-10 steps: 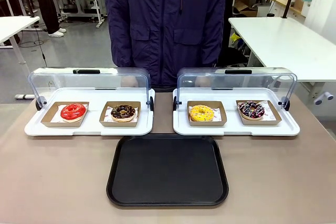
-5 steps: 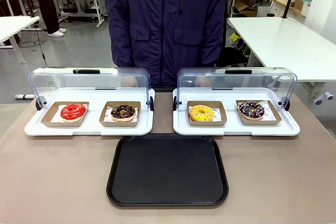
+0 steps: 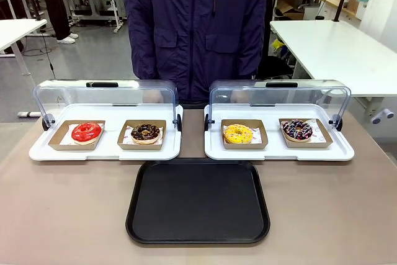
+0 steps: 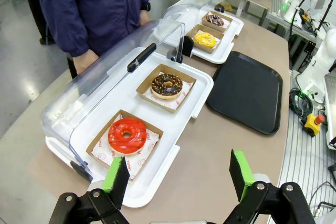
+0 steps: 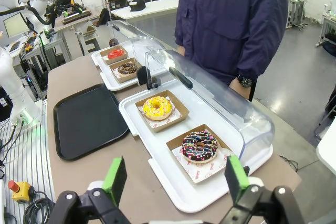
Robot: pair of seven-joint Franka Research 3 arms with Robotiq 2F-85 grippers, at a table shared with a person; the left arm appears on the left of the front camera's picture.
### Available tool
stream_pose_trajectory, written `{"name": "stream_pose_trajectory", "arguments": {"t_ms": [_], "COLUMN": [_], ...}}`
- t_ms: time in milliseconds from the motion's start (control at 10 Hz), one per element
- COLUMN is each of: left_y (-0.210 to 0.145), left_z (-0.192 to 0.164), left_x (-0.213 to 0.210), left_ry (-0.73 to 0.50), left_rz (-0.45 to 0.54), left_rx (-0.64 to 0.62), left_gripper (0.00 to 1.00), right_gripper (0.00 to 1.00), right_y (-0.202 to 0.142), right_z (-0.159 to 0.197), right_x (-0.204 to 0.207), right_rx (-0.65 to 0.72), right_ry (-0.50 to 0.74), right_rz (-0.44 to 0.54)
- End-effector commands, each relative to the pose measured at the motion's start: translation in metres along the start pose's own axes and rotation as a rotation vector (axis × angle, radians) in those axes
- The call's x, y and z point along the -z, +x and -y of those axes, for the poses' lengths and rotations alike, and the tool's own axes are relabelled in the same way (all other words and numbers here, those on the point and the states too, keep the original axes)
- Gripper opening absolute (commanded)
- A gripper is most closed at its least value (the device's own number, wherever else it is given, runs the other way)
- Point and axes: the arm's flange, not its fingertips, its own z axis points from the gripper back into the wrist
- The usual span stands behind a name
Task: Move the fourth donut from the left to the tray.
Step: Pick up the Paper togo box containing the Donut indicated by the person and place it on the Handle tray.
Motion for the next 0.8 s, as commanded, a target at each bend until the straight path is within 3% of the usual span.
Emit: {"name": "stream_pose_trajectory", "arguments": {"t_ms": [0,700], "left_y": [0.0006,0.0006], "left_z": [-0.0002,-0.0002], "left_x": [-0.0008,-0.0008], "left_ry": [-0.007,-0.007], "left_rz": [0.014,0.014], "left_rx": [0.011,0.011], "left_gripper": [1.0,1.0], "right_gripper": [1.0,1.0], "right_y": [0.0026,0.0026], "right_z": [0.0024,0.0024], "right_x": [0.0004,0.0004], "right_rx": [-0.011,-0.011], "right_ry": [-0.001,-0.001], "right_rz": [0.031,0.031]}}
